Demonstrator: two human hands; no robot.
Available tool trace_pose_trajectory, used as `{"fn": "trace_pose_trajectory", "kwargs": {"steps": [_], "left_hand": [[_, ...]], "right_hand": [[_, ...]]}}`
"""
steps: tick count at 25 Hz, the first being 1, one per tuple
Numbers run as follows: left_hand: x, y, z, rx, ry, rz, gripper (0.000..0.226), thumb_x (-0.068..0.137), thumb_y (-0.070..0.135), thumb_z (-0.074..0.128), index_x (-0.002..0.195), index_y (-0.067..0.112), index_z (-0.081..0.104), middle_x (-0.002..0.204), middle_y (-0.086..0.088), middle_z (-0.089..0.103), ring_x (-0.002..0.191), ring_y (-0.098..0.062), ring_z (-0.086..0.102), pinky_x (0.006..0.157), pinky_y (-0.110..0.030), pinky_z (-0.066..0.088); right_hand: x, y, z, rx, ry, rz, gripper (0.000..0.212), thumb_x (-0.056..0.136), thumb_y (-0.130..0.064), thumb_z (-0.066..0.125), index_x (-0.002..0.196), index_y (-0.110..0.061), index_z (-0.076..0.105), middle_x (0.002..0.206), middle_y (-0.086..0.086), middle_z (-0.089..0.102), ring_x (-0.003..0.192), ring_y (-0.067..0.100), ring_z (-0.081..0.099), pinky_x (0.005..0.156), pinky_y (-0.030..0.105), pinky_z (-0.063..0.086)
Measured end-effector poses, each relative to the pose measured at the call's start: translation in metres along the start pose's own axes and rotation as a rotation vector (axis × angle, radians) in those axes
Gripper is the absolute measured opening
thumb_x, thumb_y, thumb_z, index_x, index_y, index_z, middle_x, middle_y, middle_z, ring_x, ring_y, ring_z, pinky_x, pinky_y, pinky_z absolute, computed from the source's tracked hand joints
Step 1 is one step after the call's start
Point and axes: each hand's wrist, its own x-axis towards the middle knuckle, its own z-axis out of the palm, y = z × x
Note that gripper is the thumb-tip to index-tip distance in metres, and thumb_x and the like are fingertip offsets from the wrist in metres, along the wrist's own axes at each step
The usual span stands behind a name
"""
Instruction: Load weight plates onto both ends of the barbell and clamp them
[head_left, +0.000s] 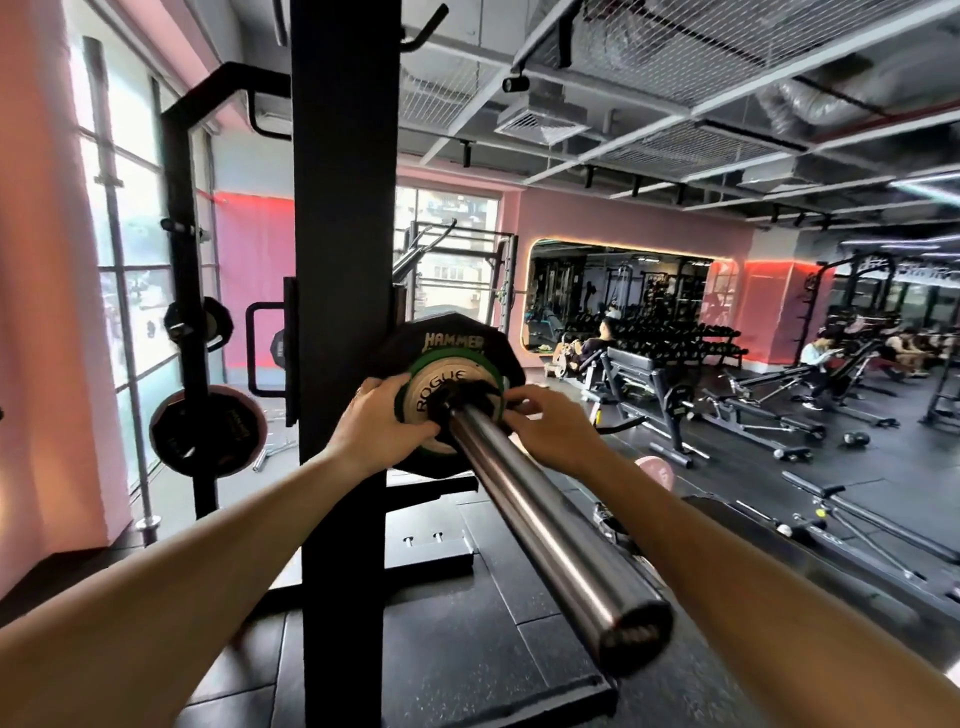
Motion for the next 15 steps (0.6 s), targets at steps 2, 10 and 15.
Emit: {"fn": "trace_pose_trajectory", "kwargs": {"steps": [2,10,15], "left_hand": [[-0.028,-0.002,-0.006,0.028,-0.037,-0.032,0.064,0.074,0.039,0.082,0.133,0.025,0.061,0.099,0.008,0.061,0.098,-0.017,0.060,0.086,-0.028,0.044],[-0.154,0.039,-0.002,0.350,-0.860,-0.021,0.037,0.085,0.037,0.076,0.118,0.023,0.069,0.105,0.000,0.072,0.084,-0.013,0.063,0.075,-0.021,0.049],[-0.195,0.126,0.045,0.450,-0.978,0.295,0.038,0.090,0.044,0.067,0.125,0.029,0.065,0.123,0.001,0.066,0.113,-0.016,0.059,0.093,-0.023,0.043]], "right_hand": [[-0.035,0.012,-0.027,-0.064,-0.042,0.066,0.025,0.094,-0.024,0.067,0.119,-0.022,0.070,0.113,0.003,0.074,0.101,0.017,0.066,0.082,0.025,0.044],[-0.188,0.061,-0.089,-0.308,-0.347,0.261,0.017,0.089,-0.031,0.074,0.104,-0.023,0.076,0.098,-0.004,0.069,0.085,0.010,0.066,0.078,0.022,0.055],[-0.267,0.071,-0.137,-0.380,-0.223,0.370,0.007,0.081,-0.034,0.075,0.088,-0.030,0.075,0.100,-0.005,0.073,0.087,0.010,0.066,0.074,0.019,0.046]]}}
